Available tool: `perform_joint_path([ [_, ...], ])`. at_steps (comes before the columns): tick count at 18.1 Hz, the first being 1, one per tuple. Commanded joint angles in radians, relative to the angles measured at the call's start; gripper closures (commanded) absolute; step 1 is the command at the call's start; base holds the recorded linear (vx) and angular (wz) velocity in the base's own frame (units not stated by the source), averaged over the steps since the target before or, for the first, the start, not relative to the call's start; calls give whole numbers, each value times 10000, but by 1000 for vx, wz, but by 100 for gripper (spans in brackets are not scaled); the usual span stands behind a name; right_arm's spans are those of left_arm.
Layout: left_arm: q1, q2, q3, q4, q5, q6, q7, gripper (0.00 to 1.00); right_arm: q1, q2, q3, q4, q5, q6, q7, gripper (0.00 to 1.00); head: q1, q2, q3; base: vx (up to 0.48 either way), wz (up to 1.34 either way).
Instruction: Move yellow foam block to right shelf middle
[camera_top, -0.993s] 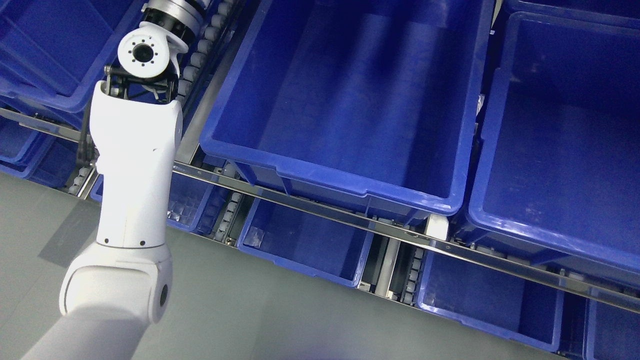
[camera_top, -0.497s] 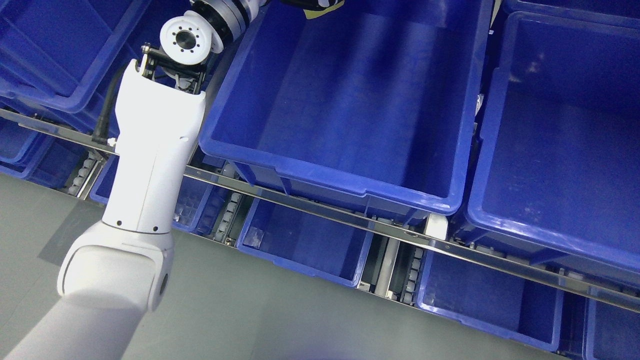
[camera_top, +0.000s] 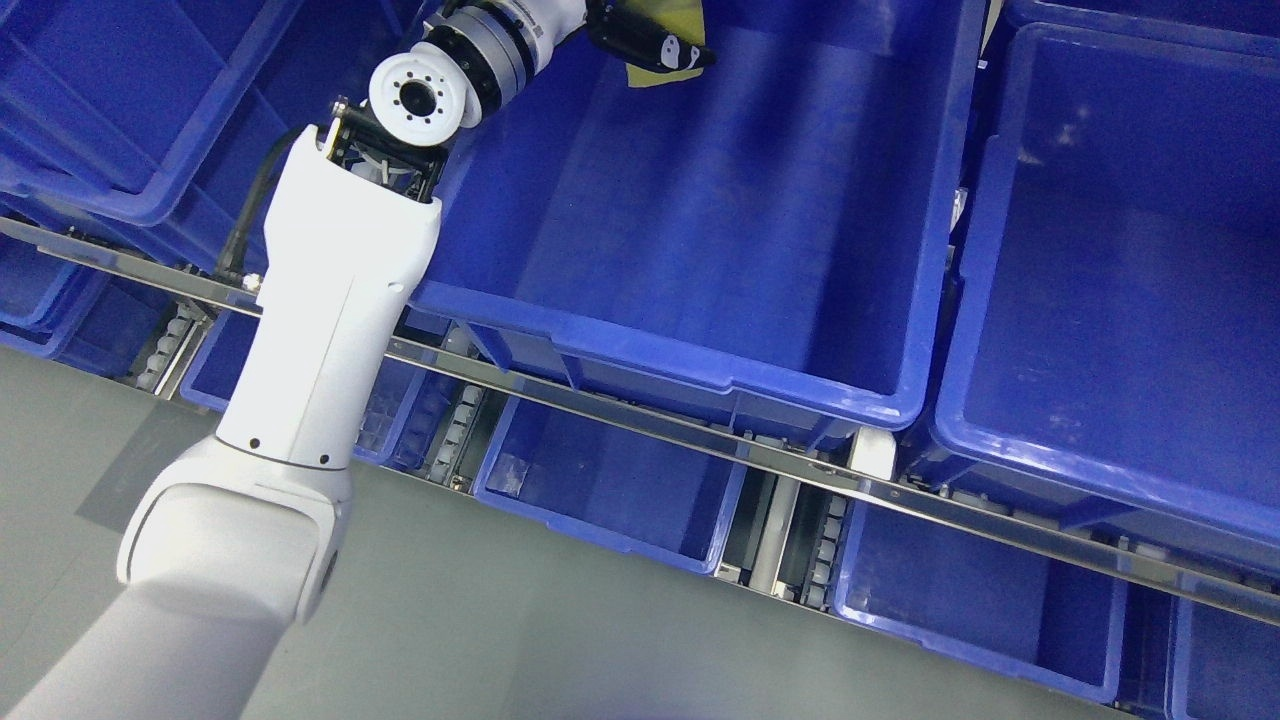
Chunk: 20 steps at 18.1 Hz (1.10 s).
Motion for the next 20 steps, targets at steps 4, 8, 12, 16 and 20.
perform_joint_path([
  [4,-10,174,-317,164,-9,-38,85,1,16,-175,0,-175,31,4,4,0,0,1,0,0,0],
  [8,111,174,280,-309,6,-84,513,1,16,-175,0,-175,31,4,4,0,0,1,0,0,0],
  [12,1168,174,1032,-1412,37,-496,2458,1,16,-175,0,-175,31,4,4,0,0,1,0,0,0],
  [16,2840,174,1462,-3084,52,-1540,3519,1,16,-175,0,-175,31,4,4,0,0,1,0,0,0],
  [20,3609,174,2059,-3594,68,-3603,3645,1,16,-175,0,-175,31,4,4,0,0,10,0,-6,34],
])
